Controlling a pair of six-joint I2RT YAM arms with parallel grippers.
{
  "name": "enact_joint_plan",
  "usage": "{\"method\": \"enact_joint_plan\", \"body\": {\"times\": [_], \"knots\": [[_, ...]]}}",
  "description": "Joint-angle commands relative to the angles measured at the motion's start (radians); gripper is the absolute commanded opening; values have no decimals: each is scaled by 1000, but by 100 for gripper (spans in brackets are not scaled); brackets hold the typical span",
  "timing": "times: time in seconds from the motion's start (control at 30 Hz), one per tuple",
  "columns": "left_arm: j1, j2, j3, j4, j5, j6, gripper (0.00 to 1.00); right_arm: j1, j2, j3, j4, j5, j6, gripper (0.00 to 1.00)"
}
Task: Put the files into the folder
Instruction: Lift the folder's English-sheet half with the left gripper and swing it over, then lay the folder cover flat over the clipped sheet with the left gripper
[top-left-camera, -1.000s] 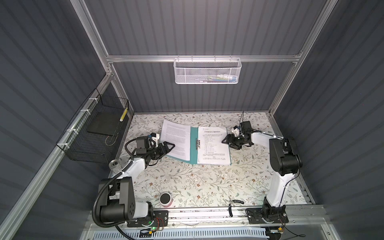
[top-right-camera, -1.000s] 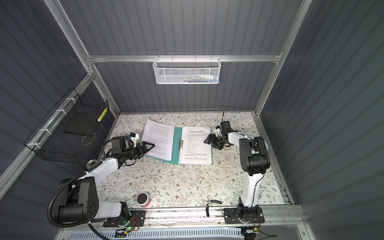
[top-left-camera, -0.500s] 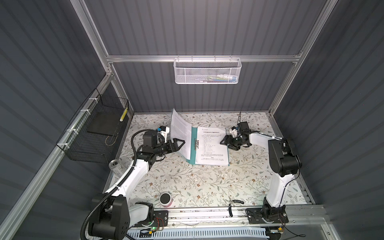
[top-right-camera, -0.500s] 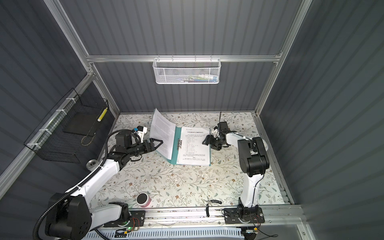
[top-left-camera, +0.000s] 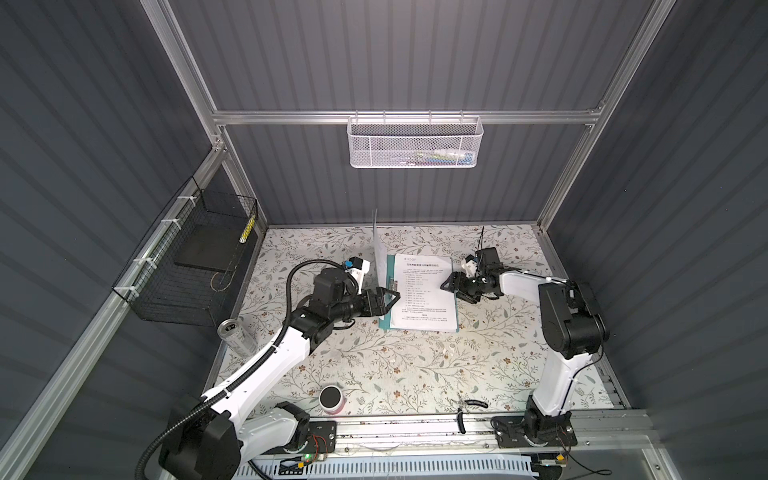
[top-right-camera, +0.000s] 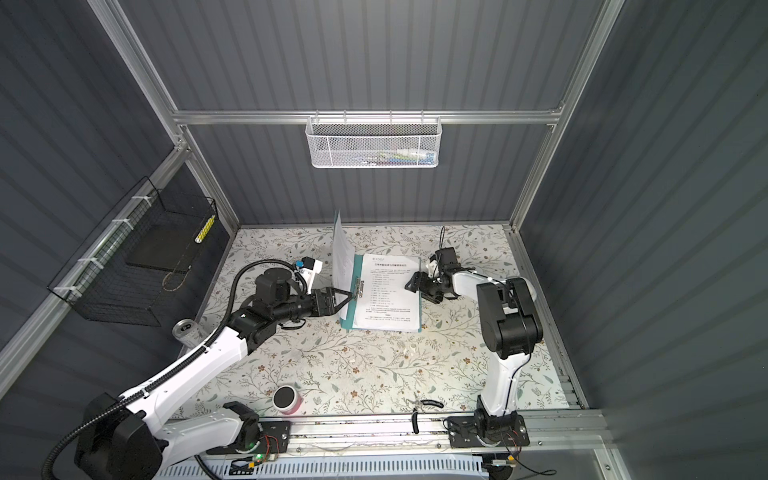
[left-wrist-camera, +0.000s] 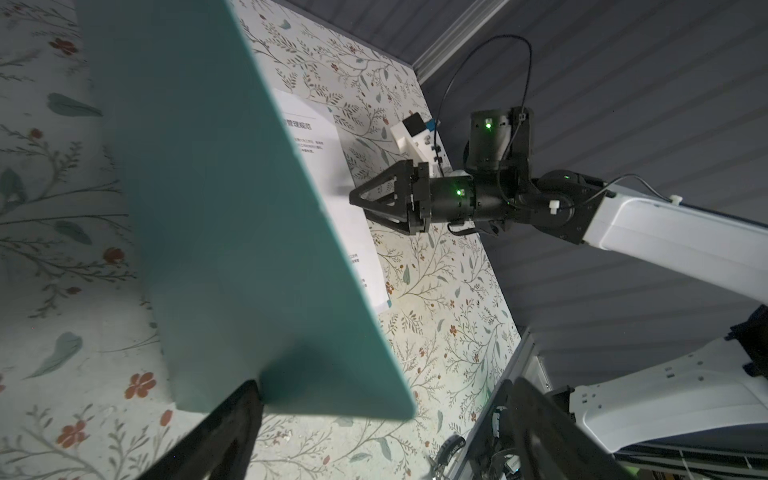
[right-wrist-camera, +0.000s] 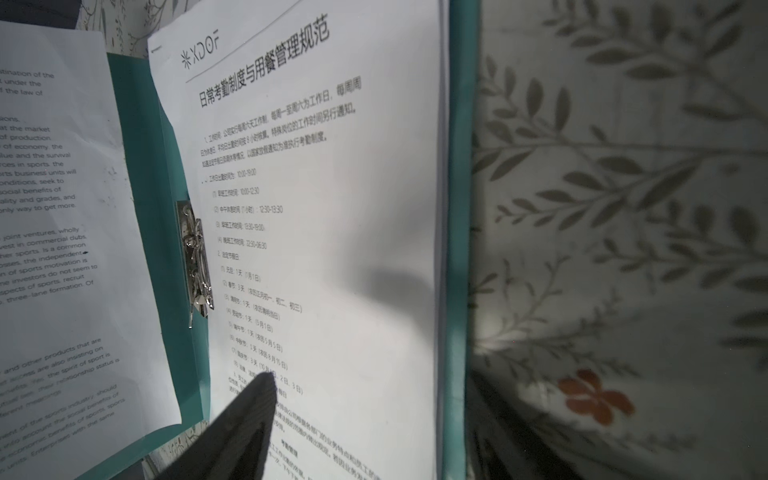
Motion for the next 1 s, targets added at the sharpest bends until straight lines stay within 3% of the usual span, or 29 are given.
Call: {"method": "enact_joint_plan", "body": {"times": [0.0, 0.33, 0.63, 0.8, 0.97], "knots": [[-82, 39, 57, 18, -71, -18, 96, 9, 13, -57, -42, 25, 39, 73], [-282, 213, 215, 14, -155, 8, 100, 9, -45, -103, 21, 33, 97, 74], [-296, 228, 300, -30, -212, 73, 100, -21, -53, -105, -12, 108, 125, 75], [-290, 195, 293, -84, -318, 130, 100, -31, -15, -44, -74, 138, 133, 75], [-242, 171, 238, -66, -308, 126, 100, -44, 1, -29, -74, 136, 143, 75]]}}
